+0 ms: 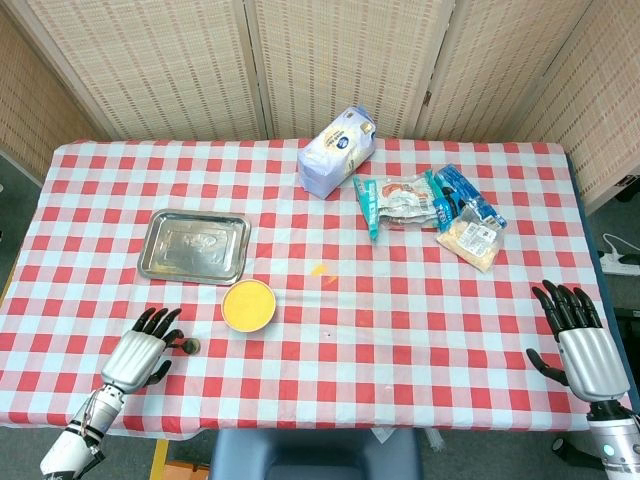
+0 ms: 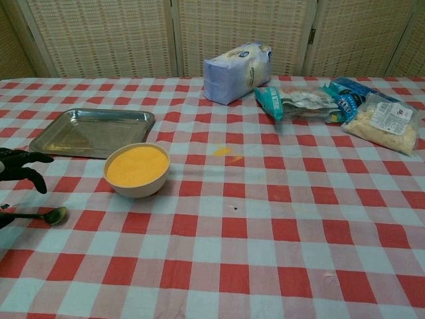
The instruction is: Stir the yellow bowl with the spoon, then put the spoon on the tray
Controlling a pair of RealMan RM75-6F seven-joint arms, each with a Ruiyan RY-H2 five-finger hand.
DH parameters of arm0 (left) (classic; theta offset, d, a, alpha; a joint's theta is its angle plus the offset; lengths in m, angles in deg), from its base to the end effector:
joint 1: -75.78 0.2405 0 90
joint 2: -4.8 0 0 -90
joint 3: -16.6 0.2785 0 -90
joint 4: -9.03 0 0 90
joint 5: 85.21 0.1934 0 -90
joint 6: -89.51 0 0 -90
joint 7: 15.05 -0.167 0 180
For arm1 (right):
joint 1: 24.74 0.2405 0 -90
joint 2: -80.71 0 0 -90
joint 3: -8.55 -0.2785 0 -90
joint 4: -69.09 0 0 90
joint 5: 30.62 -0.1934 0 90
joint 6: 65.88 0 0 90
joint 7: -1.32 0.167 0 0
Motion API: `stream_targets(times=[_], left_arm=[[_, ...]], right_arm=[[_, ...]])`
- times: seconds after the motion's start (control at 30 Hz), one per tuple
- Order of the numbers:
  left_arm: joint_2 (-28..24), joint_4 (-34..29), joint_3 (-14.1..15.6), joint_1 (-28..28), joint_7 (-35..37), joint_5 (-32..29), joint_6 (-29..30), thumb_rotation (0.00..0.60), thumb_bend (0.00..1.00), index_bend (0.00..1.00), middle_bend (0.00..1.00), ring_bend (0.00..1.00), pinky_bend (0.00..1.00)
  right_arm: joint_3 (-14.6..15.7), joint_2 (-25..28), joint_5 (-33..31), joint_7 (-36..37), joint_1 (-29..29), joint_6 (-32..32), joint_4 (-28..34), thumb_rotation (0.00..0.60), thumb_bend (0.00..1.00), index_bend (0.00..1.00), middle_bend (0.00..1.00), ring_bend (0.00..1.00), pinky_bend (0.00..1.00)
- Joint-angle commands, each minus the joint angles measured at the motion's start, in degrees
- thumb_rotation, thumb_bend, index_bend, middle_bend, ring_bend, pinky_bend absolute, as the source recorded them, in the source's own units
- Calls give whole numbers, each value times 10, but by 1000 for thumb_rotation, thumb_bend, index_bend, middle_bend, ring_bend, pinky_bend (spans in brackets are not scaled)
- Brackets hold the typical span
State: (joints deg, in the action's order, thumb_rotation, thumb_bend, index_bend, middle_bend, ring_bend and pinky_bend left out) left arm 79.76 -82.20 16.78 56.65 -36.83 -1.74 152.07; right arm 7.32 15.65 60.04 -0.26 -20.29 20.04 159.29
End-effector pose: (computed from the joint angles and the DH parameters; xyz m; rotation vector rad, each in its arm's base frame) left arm -0.2827 0.2530 0.0538 -1.8989 -0.8298 -0.6453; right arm -0.3209 -0.1964 0.1740 1.4726 -0.8464 0.8975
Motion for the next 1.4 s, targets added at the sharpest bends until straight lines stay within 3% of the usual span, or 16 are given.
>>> stream_targets(times=[0.03,0.33,0.73,1.0,1.4], left_arm=[[9,14,-3,-4,-5,-5,1,600,411,302,0,0,50],[52,81,-8,-8,-9,-17,12,600,412,396,0,0,50],[95,136,-1,-11,-6,-9,25,600,409,413,0,0,50],[127,183,1,-9,-1,1,43,600,407,487,0,0,55],[151,227,6,-5,10,2,48,600,413,446,0,0,54]], right_arm=[[0,0,0,0,0,0,0,600,170,0,0,0,0],[-1,-2,-5,-4,2,-6,-1,600,170,0,0,0,0],[-3,-6,-11,-10,3,-12,-3,600,170,0,0,0,0],[-4,-5,-14,-10,4,-16,-4,600,170,0,0,0,0],[-2,-6,-14,-10,5,-19,-2,600,170,0,0,0,0]])
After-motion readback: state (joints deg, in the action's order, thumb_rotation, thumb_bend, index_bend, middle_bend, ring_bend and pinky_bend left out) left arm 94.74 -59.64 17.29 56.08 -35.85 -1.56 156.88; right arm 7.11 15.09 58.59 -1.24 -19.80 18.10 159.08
